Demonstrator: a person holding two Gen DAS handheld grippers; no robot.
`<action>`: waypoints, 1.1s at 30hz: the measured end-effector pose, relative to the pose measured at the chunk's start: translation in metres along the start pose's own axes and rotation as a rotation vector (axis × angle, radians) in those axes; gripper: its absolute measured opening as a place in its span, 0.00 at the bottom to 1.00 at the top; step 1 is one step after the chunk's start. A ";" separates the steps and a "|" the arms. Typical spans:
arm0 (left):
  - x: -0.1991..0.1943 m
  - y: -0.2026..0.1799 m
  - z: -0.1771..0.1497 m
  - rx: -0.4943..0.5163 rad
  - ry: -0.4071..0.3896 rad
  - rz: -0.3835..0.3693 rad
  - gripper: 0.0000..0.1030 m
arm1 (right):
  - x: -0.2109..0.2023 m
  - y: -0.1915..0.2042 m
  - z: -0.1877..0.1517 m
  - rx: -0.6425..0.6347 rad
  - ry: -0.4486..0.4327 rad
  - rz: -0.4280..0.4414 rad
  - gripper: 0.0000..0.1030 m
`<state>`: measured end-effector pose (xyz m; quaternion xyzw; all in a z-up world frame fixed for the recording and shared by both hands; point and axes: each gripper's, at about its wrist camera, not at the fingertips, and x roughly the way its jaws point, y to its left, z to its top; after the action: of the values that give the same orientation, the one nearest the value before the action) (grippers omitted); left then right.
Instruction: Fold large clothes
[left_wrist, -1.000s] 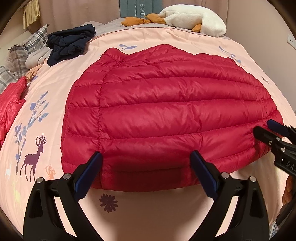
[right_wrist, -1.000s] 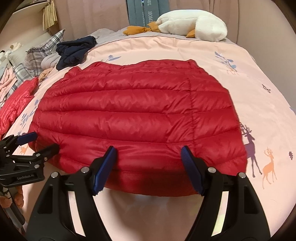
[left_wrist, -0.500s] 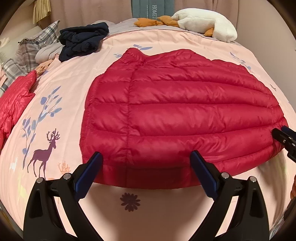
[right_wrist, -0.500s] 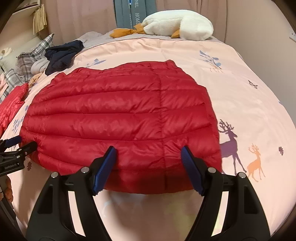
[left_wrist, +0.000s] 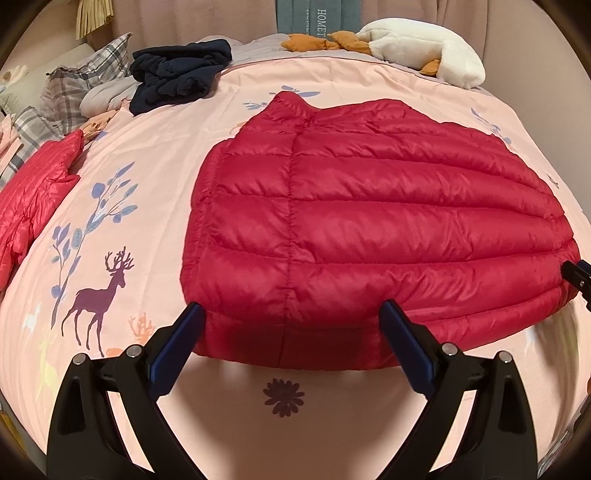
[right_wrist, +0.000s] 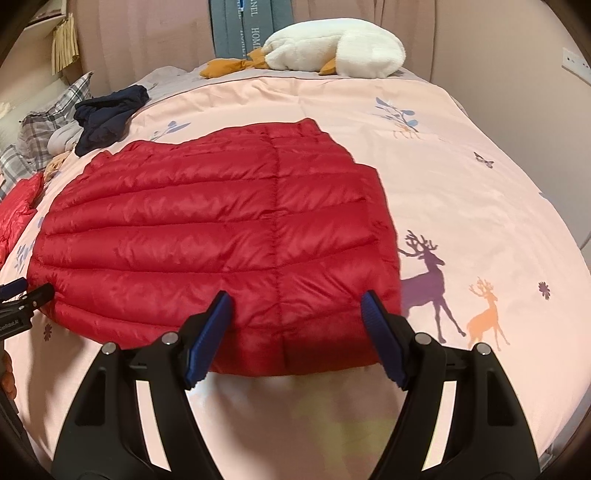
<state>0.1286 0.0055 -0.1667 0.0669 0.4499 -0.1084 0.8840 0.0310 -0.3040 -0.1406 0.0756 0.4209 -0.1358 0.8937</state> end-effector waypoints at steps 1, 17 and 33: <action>0.000 0.002 0.000 -0.003 0.001 0.004 0.94 | 0.000 -0.003 0.000 0.004 0.001 -0.007 0.73; 0.001 0.034 -0.004 -0.047 0.009 0.088 0.94 | -0.001 -0.027 -0.007 0.035 0.014 -0.058 0.76; -0.017 0.053 -0.003 -0.076 -0.007 0.186 0.94 | -0.025 -0.046 -0.005 0.041 -0.023 -0.137 0.77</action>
<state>0.1295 0.0596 -0.1538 0.0744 0.4423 -0.0087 0.8937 -0.0018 -0.3417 -0.1259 0.0633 0.4117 -0.2062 0.8854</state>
